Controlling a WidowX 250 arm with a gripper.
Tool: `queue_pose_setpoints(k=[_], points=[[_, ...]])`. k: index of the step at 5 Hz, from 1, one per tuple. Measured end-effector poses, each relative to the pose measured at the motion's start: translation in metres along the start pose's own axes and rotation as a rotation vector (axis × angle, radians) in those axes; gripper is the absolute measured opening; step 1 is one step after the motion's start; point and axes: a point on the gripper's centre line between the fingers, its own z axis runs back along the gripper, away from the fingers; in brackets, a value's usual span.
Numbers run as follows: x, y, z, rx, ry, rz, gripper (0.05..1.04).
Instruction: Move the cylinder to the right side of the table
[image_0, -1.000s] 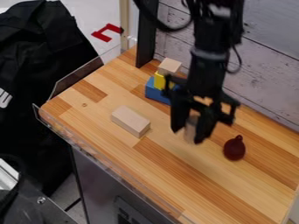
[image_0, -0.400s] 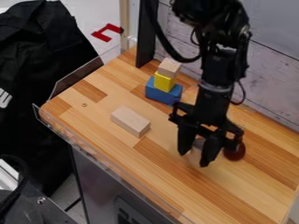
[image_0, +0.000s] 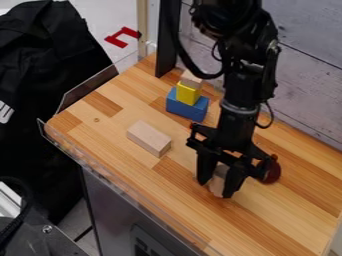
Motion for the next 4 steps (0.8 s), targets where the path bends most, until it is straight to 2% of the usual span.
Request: queue_pose_setpoints(k=[1, 2, 3, 4], points=[[0.001, 0.001, -0.001, -0.001, -0.006, 0.007, 0.559], [-0.002, -0.002, 0.002, -0.040, -0.019, -0.001, 0.839], [-0.006, -0.001, 0.023, -0.061, -0.109, 0.013, 1.009], [-0.014, 0.000, 0.056, -0.021, -0.160, 0.037, 1.003]])
